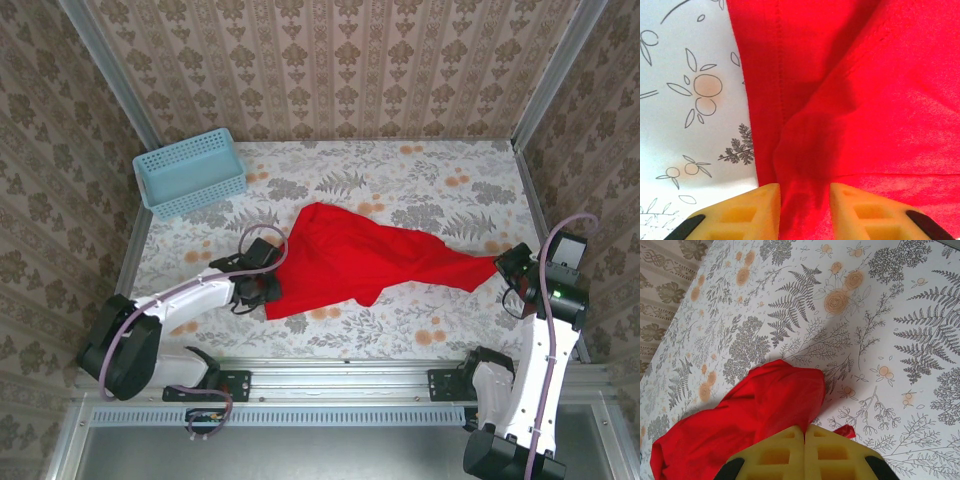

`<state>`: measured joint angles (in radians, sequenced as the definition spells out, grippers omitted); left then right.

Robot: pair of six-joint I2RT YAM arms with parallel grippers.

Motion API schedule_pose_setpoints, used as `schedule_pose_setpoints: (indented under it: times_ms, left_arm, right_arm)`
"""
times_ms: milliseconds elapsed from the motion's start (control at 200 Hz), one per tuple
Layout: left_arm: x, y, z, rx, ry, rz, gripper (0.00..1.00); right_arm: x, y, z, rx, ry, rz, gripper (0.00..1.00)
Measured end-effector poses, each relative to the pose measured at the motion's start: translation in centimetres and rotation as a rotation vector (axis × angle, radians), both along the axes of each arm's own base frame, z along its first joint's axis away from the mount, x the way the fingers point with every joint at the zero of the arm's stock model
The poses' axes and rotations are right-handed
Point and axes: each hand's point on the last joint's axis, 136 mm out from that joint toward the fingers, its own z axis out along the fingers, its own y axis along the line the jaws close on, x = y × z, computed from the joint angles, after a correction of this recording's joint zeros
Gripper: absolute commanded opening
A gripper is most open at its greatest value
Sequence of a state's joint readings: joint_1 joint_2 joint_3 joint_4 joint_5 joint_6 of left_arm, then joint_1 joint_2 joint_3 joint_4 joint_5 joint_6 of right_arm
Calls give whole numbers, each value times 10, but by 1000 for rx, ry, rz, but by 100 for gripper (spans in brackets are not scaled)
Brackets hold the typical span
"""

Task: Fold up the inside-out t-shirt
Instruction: Flatten out the T-shirt at the center of the table.

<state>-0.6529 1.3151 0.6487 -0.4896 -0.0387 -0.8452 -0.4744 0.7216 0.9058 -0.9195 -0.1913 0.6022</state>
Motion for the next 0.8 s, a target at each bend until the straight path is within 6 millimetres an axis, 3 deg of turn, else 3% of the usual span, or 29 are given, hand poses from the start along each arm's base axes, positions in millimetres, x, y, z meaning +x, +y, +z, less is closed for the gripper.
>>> schedule_pose_setpoints:
  times_ms: [215, 425, 610, 800]
  left_arm:
    - [-3, 2, -9, 32, 29, 4, 36]
    - [-2, -1, -11, 19, 33, 13, 25]
    - [-2, -1, -11, 18, 32, 14, 23]
    - [0, -1, -11, 20, 24, 11, 4]
  right_arm:
    - [0, 0, 0, 0, 0, 0, 0]
    - [0, 0, 0, 0, 0, 0, 0]
    - [0, 0, 0, 0, 0, 0, 0]
    - [0, 0, 0, 0, 0, 0, 0]
